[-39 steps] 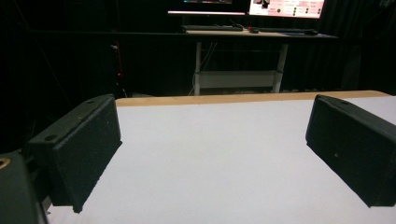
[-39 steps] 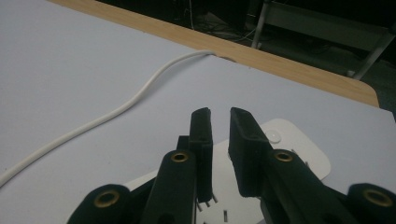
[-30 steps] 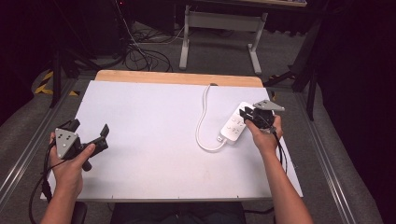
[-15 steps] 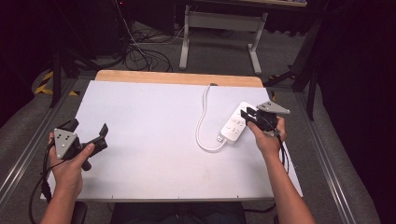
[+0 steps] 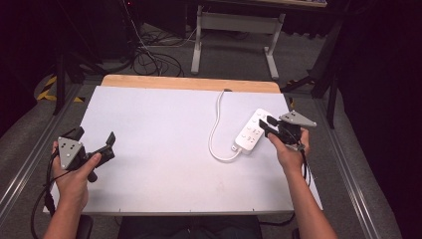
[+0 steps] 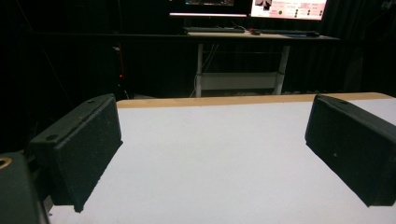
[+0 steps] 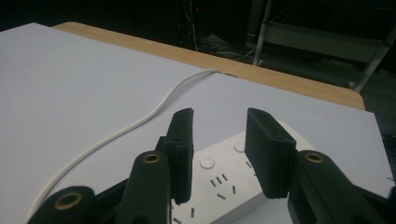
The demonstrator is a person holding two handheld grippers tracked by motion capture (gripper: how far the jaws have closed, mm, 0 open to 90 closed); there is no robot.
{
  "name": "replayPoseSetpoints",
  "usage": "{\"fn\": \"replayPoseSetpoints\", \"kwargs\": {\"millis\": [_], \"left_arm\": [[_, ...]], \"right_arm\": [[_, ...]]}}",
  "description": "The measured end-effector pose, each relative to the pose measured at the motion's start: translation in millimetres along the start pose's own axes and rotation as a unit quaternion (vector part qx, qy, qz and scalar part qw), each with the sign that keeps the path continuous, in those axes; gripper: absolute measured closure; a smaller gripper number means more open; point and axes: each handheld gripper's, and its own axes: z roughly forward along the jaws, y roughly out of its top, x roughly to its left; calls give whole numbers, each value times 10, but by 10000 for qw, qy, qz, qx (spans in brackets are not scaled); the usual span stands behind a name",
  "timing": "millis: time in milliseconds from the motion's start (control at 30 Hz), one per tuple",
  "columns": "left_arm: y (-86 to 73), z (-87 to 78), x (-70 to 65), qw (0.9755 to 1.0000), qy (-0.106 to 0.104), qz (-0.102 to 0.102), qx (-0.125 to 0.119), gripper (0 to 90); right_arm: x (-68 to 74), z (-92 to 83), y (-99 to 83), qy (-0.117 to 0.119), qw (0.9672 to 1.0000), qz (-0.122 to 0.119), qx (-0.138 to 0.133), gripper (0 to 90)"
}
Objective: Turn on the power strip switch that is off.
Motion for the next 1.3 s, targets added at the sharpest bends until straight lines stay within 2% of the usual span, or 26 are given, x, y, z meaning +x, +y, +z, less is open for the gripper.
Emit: {"fn": "replayPoseSetpoints", "kwargs": {"millis": [300, 600, 1167, 1300], "left_arm": [[0, -2, 2, 10000, -1, 0, 2, 43], [0, -2, -7, 10000, -5, 20, -7, 44], [-1, 2, -15, 10000, -14, -6, -3, 44], [-1, 4, -14, 10000, -12, -13, 0, 44]], "right_arm": [[43, -77, -35, 30, 10000, -3, -70, 596], [60, -192, -74, 115, 9996, -10, -256, 572], [-4, -369, -177, 174, 9961, 33, -865, 492], [-13, -415, -247, 166, 9959, -26, -883, 490]]}}
